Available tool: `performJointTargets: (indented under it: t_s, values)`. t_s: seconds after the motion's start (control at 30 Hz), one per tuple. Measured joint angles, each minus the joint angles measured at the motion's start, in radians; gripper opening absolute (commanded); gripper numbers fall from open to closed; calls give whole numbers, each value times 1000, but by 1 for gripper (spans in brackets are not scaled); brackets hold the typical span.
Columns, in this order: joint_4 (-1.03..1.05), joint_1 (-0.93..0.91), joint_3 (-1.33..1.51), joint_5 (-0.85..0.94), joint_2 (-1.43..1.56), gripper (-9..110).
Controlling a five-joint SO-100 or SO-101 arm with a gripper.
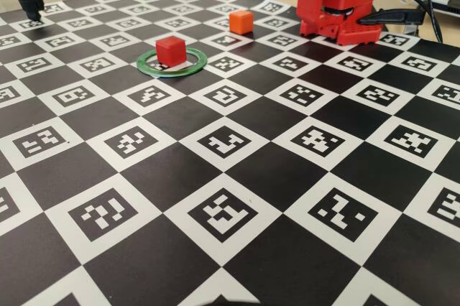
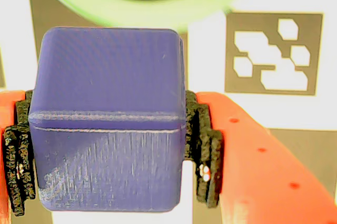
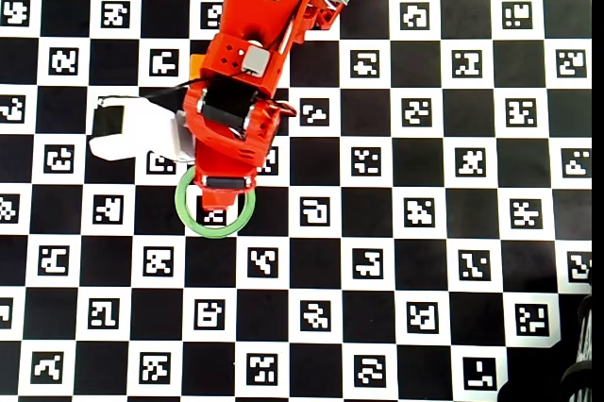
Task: Grab the red cube then put it in the green circle then put the blue cube on top and finally the orange cube on top
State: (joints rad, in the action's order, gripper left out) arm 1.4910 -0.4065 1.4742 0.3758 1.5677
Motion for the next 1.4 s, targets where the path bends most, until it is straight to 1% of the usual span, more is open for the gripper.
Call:
performJointTargets:
  t_s: [0.23,0.57,1.4]
  values:
    - [-66,-11,28,0,-14,8]
    - [-80,-11,78,-15,-14,8]
    - [-247,-9,201,-52,-84,8]
